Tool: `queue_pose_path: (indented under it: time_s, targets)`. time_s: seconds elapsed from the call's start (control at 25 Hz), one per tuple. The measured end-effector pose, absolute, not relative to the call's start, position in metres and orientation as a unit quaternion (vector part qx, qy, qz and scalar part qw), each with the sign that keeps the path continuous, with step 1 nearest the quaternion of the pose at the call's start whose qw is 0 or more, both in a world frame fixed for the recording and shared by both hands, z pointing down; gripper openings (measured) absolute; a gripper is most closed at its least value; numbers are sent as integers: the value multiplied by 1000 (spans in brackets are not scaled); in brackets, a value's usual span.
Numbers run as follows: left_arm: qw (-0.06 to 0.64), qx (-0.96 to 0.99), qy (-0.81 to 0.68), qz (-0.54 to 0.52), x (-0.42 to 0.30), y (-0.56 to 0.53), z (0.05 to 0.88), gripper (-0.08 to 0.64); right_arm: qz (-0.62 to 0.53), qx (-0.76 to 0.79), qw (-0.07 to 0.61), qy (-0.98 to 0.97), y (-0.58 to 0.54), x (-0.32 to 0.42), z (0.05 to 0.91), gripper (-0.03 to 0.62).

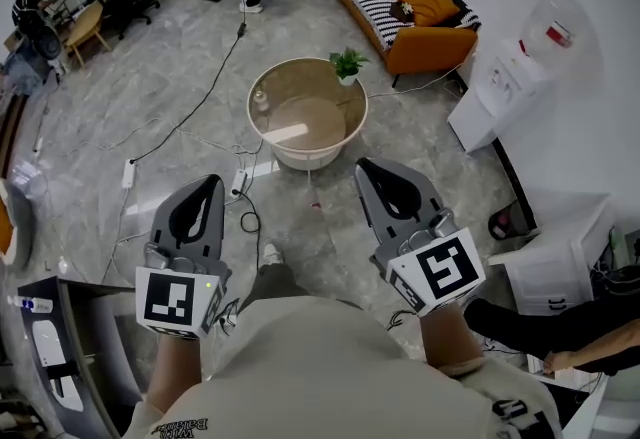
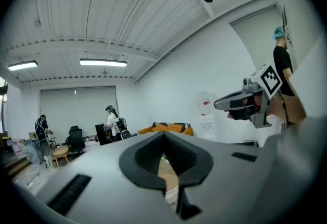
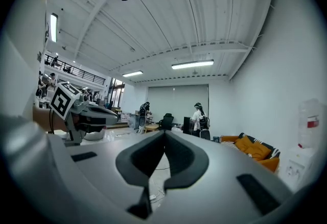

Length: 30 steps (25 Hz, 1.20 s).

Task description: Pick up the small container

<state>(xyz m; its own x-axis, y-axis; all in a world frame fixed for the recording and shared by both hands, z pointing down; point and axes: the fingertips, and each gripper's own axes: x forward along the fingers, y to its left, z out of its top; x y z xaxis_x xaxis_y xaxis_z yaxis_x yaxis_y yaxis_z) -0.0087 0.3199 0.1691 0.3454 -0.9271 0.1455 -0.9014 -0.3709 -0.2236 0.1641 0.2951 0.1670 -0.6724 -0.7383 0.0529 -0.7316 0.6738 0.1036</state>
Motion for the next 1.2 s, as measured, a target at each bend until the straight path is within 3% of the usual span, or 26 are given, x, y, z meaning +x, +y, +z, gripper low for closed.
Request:
queue_pose_path:
  time_s: [0.64,1.2]
  targets:
    - [38,-832,535,-142,-17,250,210,6,-14,391,63,-918,236,128,213,-3]
    - [18,-842,520,-146,-94,62,214,6,45,418,111,-900,55,62,234,-3]
